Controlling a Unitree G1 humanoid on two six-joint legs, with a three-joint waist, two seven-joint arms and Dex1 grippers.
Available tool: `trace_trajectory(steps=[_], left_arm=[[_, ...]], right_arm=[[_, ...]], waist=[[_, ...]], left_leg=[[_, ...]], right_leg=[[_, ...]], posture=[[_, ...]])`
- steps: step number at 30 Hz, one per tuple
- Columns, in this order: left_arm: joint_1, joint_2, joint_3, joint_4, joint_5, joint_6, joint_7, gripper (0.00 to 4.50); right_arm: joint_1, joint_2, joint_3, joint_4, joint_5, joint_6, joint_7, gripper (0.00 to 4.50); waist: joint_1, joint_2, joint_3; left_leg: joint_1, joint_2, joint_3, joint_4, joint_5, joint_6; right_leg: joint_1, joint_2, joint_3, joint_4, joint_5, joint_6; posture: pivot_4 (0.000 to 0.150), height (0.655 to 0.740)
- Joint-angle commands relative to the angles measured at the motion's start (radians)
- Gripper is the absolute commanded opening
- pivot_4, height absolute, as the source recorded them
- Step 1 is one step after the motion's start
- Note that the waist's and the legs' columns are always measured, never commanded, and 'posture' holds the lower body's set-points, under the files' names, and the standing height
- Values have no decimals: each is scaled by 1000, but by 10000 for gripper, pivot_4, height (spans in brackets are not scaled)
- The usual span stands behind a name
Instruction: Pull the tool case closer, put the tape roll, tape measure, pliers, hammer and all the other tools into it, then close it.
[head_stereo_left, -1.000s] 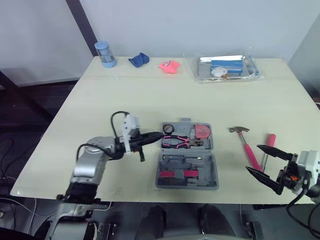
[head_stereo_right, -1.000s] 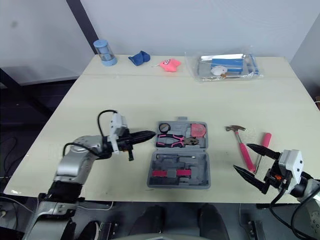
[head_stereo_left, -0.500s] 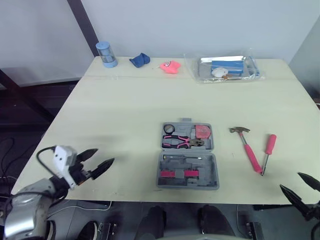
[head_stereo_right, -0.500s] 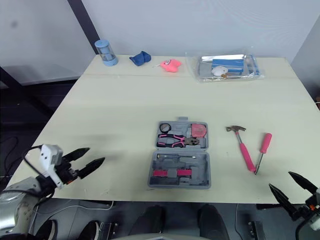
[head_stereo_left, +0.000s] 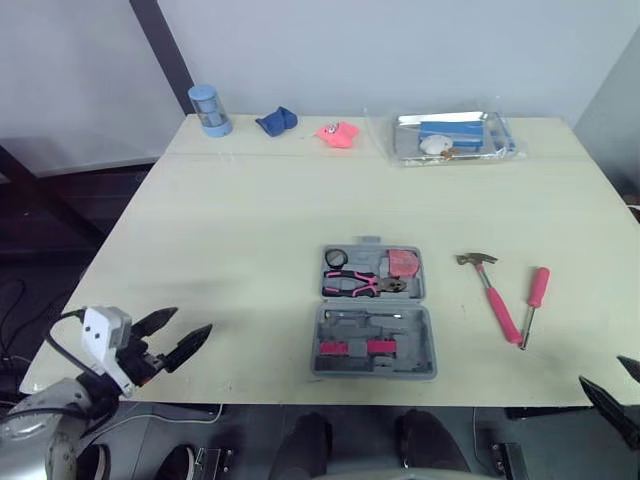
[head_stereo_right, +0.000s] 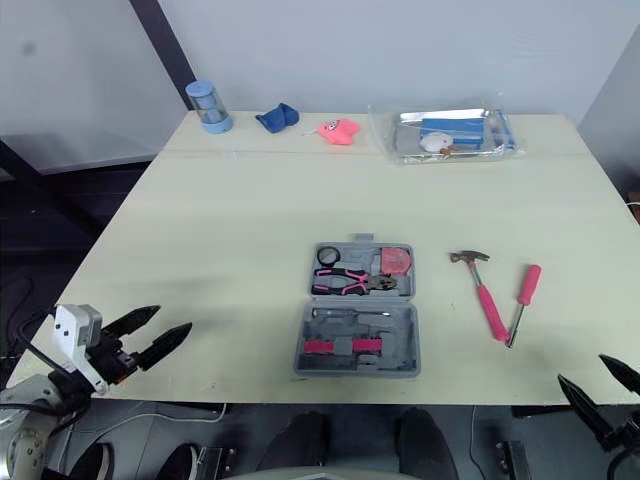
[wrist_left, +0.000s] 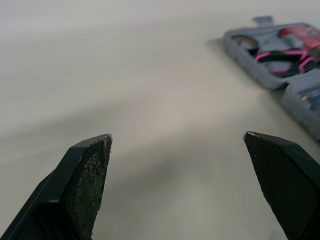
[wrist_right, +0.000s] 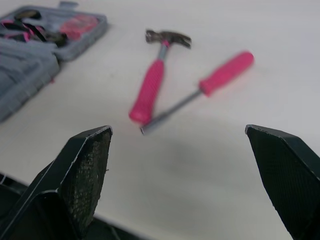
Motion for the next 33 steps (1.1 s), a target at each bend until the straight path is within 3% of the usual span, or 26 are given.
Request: trace_trajectory(steps=[1,6,16,30,33], left_arm=[[-31,22,-20,-84,-36,3,-24,44792],[-80,45,-77,-166,-58,19,-53,44792],[-198,112,-172,-325,-138,102,-100,44792],[-345,166,-246,-405,-232,201,-128,44792],[-361,170,-254,-402,-232,209,-127,45000]], right_arm=[[-60,-29,37,-104,22,103,-76,45000],[-220,-46,141,-158,-33,233,-215,45000],[-588,-59,389,-82,-183,543,-447,45000],[-826,49,478,113,-302,778,-671,45000],[-842,66,487,125,-310,804,-685,36005]], waist=[[1,0,0],[0,0,0],[-1,0,1],[-3,1,1],[-3,1,2]], left_leg=[[0,0,0,0,0,0],[0,0,0,0,0,0],[-1,0,-1,0,0,0],[-2,0,-1,0,0,0],[-2,0,-1,0,0,0]], right_leg=[[0,0,0,0,0,0],[0,0,0,0,0,0],[-1,0,-1,0,0,0],[-2,0,-1,0,0,0],[-2,1,-1,0,0,0]], posture=[[1500,7400],[1500,7400],[1500,7400],[1500,7400],[1500,7400]])
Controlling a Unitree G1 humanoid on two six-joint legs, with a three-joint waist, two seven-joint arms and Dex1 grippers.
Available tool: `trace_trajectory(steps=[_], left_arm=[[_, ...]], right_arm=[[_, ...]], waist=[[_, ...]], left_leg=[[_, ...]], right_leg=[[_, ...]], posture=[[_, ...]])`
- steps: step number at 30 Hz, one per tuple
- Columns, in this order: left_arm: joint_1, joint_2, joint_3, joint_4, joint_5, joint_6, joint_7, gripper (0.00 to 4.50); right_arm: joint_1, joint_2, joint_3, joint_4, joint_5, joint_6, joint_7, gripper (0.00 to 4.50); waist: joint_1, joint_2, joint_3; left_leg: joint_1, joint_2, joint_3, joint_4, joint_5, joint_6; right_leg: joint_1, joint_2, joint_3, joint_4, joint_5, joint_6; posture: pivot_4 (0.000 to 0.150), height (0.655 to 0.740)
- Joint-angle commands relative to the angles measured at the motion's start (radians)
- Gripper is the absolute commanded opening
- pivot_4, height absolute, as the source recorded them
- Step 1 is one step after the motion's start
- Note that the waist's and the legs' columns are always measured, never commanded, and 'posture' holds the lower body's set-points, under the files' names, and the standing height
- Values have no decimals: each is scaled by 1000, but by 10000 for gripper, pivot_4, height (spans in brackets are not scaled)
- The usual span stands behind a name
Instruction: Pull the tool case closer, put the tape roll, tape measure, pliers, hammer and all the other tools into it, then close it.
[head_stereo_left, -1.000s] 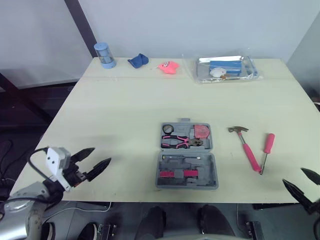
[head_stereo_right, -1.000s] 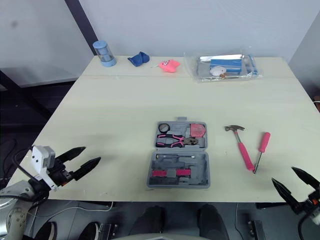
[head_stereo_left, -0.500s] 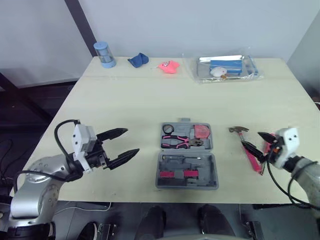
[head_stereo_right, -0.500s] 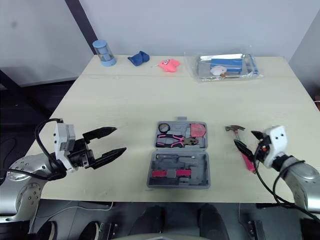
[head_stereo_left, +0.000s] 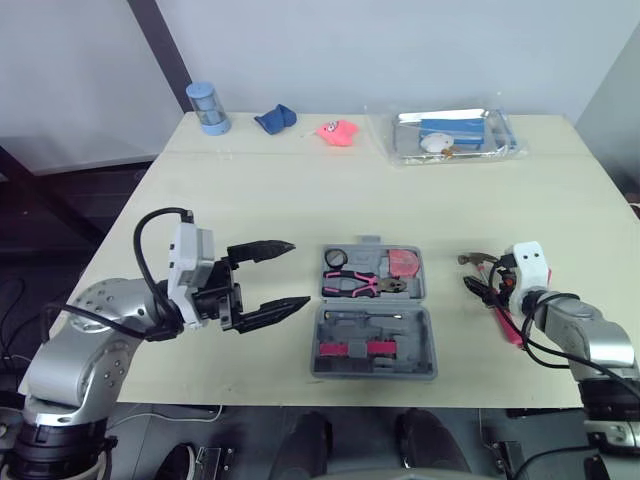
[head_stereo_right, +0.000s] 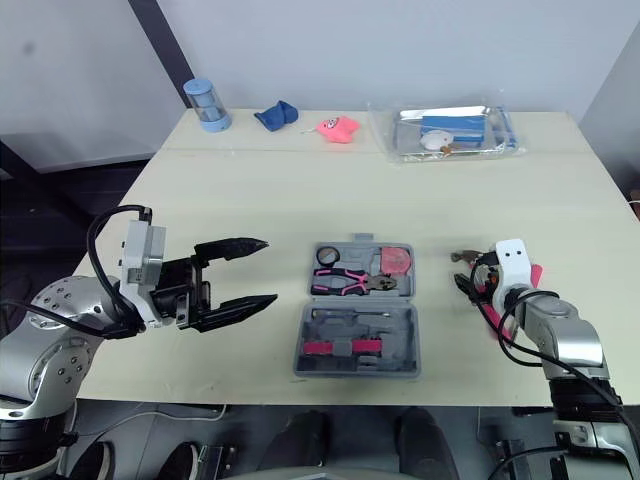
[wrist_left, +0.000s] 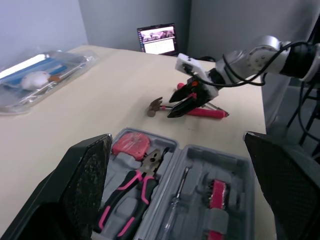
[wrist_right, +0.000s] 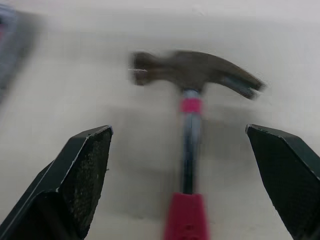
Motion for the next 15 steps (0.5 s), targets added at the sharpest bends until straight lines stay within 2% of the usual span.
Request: trace_trajectory(steps=[1,2,3,4,6,7,9,15], left_arm=[[-19,14,5,-21,-20,5,-5,45000],[-20,15,3,-20,-20,5,-6,45000],[-21,15,4,-19,-20,5,-7,45000],[-23,15,3,-19,-20,6,-7,45000],[-27,14,1,-16,-19,7,-6,45000],[-30,13,-1,-14,-17,6,-5,45000],[-32,12,-3,-12,-16,6,-5,45000],[-39,9,-14,-6,-14,5,-9,45000]], right_arm=[[-20,15,0,-14,-12,27,-24,30830],[-21,20,4,-18,-17,33,-29,27756],[-22,23,6,-23,-21,38,-32,22653],[-23,32,5,-29,-25,32,-39,14356],[-27,49,0,-48,-20,35,-49,12538],[-29,58,-1,-58,-21,33,-56,7370],[-29,69,-2,-68,-25,34,-63,270],[-19,89,-7,-85,-36,49,-82,270]], waist=[[0,0,0],[-1,0,0],[-2,0,0],[-1,0,0],[-2,0,0],[-3,0,0],[-3,0,0],[-2,0,0]], left_leg=[[0,0,0,0,0,0],[0,0,0,0,0,0],[0,0,0,0,0,0],[0,0,0,0,0,0],[0,0,0,0,0,0],[0,0,0,0,0,0],[0,0,0,0,0,0],[0,0,0,0,0,0]], right_leg=[[0,0,0,0,0,0],[0,0,0,0,0,0],[0,0,0,0,0,0],[0,0,0,0,0,0],[0,0,0,0,0,0],[0,0,0,0,0,0],[0,1,0,0,0,0],[0,1,0,0,0,0]], posture=[[1500,7400],[1500,7400],[1500,7400],[1500,7400],[1500,7400],[1500,7400],[1500,7400],[1500,7400]])
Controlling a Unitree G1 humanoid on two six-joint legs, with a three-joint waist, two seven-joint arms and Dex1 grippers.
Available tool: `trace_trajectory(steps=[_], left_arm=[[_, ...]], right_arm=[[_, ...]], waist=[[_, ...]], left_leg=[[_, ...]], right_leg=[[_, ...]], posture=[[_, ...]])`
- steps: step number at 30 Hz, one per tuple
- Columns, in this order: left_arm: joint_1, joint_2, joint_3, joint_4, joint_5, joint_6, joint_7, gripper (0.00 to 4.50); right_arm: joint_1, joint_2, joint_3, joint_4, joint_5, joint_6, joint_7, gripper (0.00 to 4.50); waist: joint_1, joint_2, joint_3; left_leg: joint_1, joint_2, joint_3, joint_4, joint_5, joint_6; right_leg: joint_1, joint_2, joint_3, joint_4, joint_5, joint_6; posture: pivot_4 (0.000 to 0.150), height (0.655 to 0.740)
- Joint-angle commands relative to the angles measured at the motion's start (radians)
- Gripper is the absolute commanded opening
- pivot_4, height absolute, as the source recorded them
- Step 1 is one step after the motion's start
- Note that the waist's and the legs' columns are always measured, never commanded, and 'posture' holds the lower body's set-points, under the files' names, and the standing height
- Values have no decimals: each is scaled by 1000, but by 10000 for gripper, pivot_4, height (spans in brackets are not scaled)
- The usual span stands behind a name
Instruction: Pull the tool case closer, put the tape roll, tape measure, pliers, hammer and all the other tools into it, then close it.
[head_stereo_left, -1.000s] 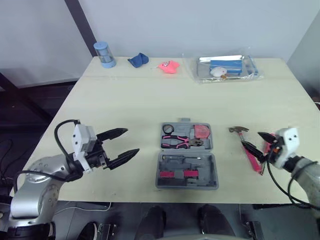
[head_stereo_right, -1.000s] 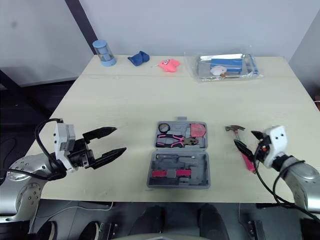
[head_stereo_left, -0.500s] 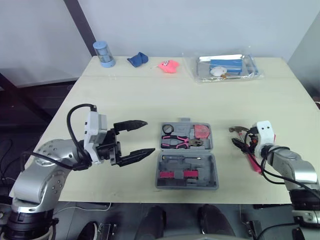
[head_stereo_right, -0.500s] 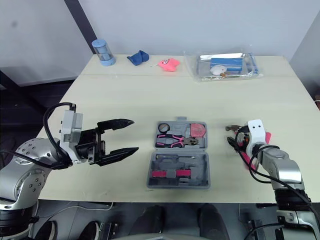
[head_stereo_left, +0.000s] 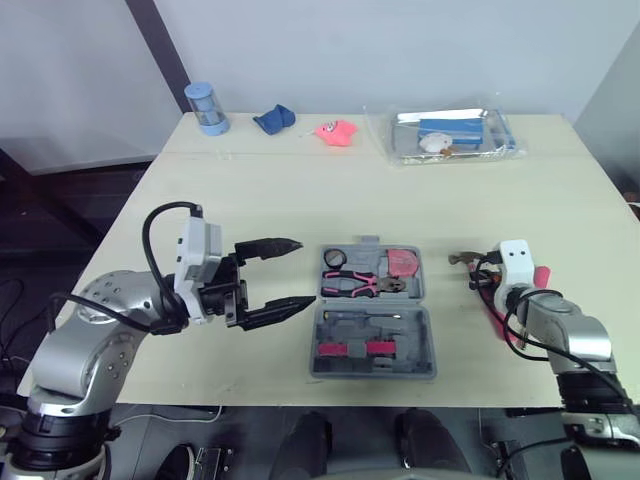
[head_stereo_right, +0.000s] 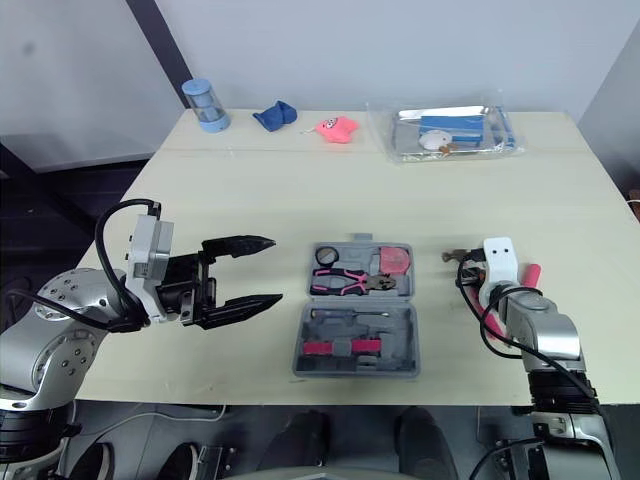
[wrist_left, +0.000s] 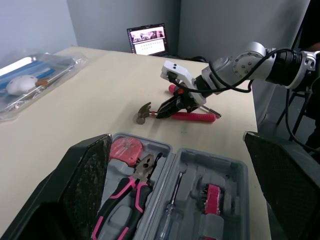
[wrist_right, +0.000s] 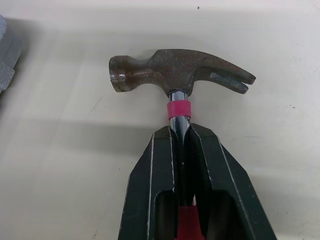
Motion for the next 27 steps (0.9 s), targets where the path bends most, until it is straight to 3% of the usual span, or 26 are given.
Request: trace_trajectory(steps=[1,14,23,27], left_arm=[[-11,7,3,-9,-10,-5,-8,45000],[-18,11,-3,-29,-34,8,-30,45000],[-41,17,-21,-5,-26,9,-60,45000],[-45,18,-21,6,-22,7,-70,45000]], right_arm=[[4,9,-17,-69,8,32,-19,270],[239,164,-84,-557,47,328,-209,270],[301,241,-98,-622,45,370,-260,270],[303,247,-109,-637,64,392,-248,18461]], waist=[[0,0,0],[3,1,1],[1,2,1],[2,2,1]], left_leg=[[0,0,0,0,0,0],[-1,0,-1,-1,0,0],[-1,0,-1,-1,0,0],[-1,0,-1,-1,0,0]], right_leg=[[0,0,0,0,0,0],[-1,0,-1,0,0,0],[-1,0,0,0,0,0],[-2,0,0,0,0,0]], posture=[[1500,7400],[1500,7400],[1500,7400],[1500,7400]])
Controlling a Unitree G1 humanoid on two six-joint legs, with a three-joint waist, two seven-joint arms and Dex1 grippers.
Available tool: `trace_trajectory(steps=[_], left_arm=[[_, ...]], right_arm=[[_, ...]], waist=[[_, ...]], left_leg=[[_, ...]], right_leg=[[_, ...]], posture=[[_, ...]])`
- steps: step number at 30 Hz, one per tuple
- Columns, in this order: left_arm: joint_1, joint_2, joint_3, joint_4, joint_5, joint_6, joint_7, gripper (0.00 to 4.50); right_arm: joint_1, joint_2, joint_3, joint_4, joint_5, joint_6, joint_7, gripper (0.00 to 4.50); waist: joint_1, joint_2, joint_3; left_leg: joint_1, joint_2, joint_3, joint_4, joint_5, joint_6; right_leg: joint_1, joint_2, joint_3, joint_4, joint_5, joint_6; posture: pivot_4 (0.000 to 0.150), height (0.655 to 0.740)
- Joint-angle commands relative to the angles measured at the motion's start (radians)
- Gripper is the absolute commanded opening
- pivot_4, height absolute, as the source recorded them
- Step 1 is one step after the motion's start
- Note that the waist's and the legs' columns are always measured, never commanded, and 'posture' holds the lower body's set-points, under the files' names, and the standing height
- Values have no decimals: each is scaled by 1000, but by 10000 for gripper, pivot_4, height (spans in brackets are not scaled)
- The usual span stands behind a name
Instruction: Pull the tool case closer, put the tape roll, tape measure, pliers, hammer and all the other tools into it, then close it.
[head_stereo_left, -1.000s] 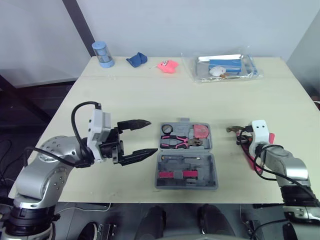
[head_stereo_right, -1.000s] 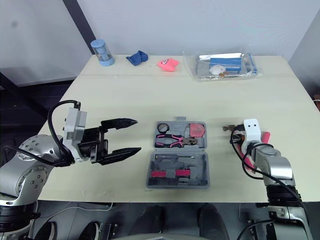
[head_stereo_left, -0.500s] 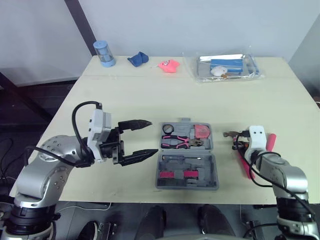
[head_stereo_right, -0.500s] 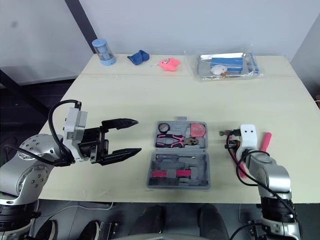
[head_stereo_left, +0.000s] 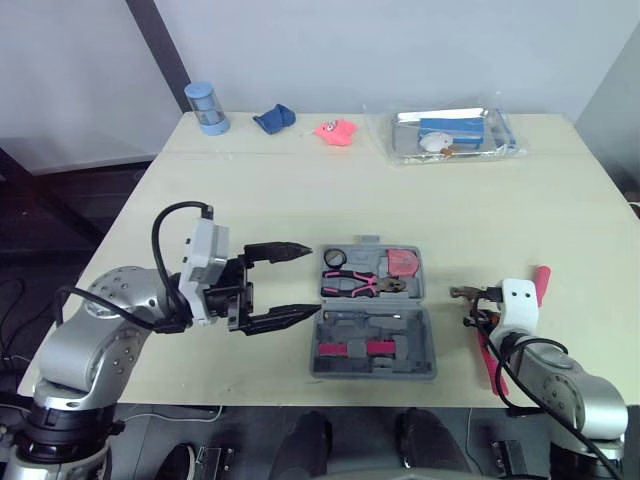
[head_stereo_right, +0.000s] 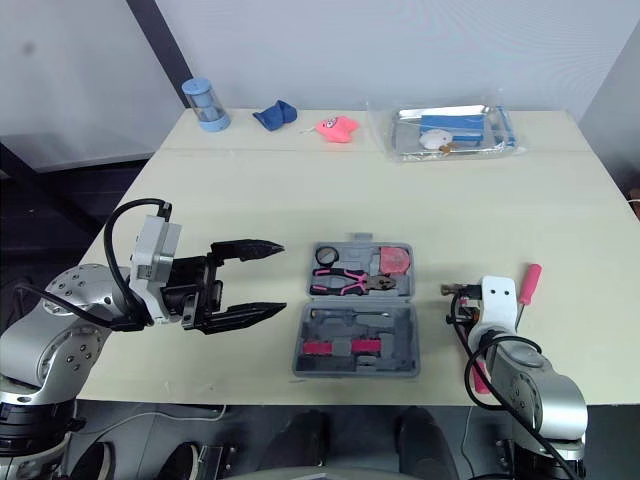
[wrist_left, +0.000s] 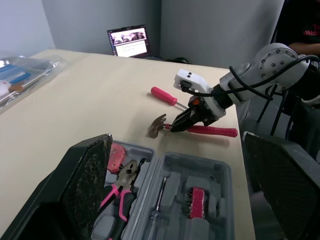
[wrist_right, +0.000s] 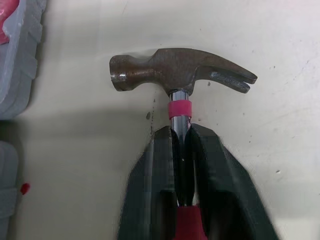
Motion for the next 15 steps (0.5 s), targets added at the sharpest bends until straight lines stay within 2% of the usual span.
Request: trace_trajectory(steps=[1,5,6,10,13,15], left_arm=[[-9,15,9,-3,-11,-3,-13,45000],[4,16,20,-8,-14,-4,-14,45000],[10,16,24,-9,-14,-6,-14,45000],[35,10,49,-10,-27,-5,-3,45000],[62,8,64,-2,-38,-6,-11,45000],[75,4,62,3,-30,-18,-18,45000]], right_arm=[[1,-8,-23,-62,28,19,21,23076],[29,-80,-50,-130,53,47,74,41895],[41,-112,-47,-150,59,43,98,44271],[81,-242,-62,-221,118,7,227,44271],[98,-405,-50,-203,175,-137,466,44271],[98,-529,-31,-124,176,-297,672,44271]], waist=[[0,0,0],[0,0,0],[1,0,0],[0,0,0],[-1,1,1],[0,1,2]], left_leg=[[0,0,0,0,0,0],[0,0,0,0,0,0],[0,0,0,0,0,0],[0,0,0,0,0,0],[0,0,1,0,0,0],[0,0,1,0,0,0]], right_leg=[[0,0,0,0,0,0],[0,0,0,0,0,0],[0,0,0,0,0,0],[0,0,0,-1,0,0],[0,0,1,-1,0,0],[1,0,0,-1,0,0]], posture=[[1500,7400],[1500,7400],[1500,7400],[1500,7400],[1500,7400],[1500,7400]])
